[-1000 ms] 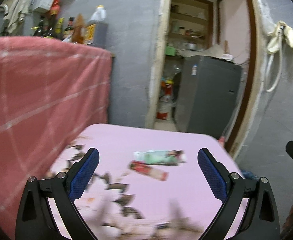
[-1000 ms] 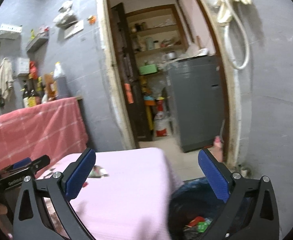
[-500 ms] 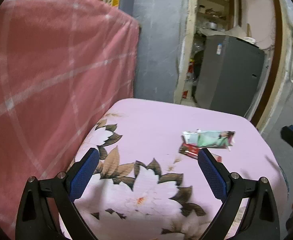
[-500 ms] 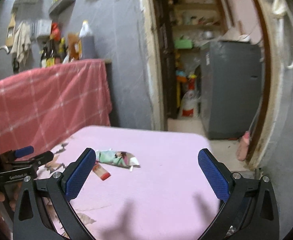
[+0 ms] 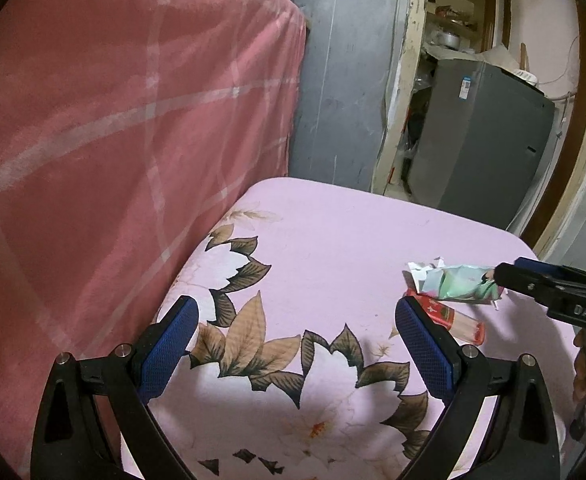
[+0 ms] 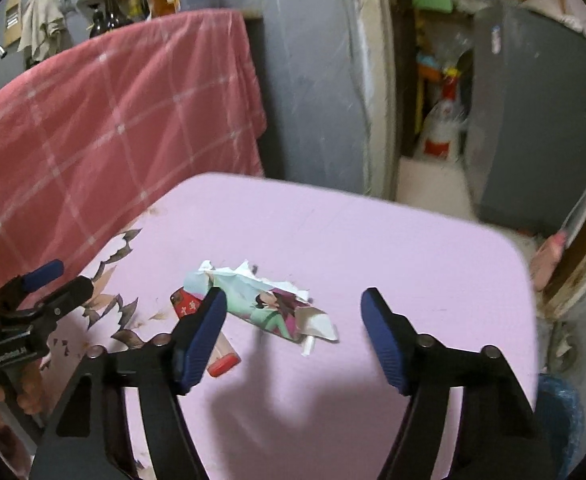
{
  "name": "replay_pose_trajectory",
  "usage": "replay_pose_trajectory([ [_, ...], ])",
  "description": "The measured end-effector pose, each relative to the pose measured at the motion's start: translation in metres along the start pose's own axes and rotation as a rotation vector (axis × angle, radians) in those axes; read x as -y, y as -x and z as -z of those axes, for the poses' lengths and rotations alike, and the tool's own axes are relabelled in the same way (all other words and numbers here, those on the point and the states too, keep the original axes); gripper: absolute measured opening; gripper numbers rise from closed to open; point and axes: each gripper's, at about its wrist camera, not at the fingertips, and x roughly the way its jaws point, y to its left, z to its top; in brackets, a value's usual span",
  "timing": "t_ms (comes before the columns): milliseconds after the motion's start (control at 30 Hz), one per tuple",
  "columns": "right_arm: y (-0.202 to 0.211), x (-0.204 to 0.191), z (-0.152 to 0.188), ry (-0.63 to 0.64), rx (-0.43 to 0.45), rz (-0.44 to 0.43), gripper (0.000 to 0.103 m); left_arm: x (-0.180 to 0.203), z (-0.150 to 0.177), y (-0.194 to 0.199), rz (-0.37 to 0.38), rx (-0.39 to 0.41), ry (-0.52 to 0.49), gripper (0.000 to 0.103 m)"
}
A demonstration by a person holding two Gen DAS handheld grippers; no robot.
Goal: Collect trash
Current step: 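Move both open tools back over the toothpaste tube and red lighter, then grasp the red lighter with the left gripper while the right grasps the toothpaste tube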
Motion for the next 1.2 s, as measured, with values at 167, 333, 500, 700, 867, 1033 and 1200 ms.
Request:
replay_pose_trajectory([
  [167, -0.017, 0.001, -0.003, 0.021, -0.063, -0.047, 0.050, -0.001, -0.001, -0.003, 0.010, -0.021, 0.014, 0.096],
  [333, -0.011, 0.001, -0.001, 0.031, -0.054, -0.058, 0.031, 0.002, -0.003, -0.003, 0.030, -0.035, 0.020, 0.096],
  [500, -0.003, -0.004, 0.005, 0.058, -0.041, -0.058, 0.017, 0.012, -0.003, -0.002, 0.073, -0.045, 0.008, 0.096],
  [700, 0.008, -0.012, 0.012, 0.101, -0.014, -0.004, 0.008, 0.029, -0.002, -0.003, 0.120, -0.067, -0.025, 0.096],
  [867, 0.024, -0.002, 0.029, 0.054, 0.020, 0.037, 0.007, 0.045, -0.003, -0.007, 0.164, -0.099, -0.050, 0.095],
  [1033, 0.049, 0.008, 0.048, 0.010, 0.057, 0.091, 0.007, 0.059, -0.012, -0.025, 0.178, -0.152, -0.033, 0.091],
  [1200, 0.069, 0.016, 0.063, -0.014, 0.098, 0.144, 0.007, 0.079, -0.017, -0.040, 0.166, -0.204, -0.003, 0.082],
])
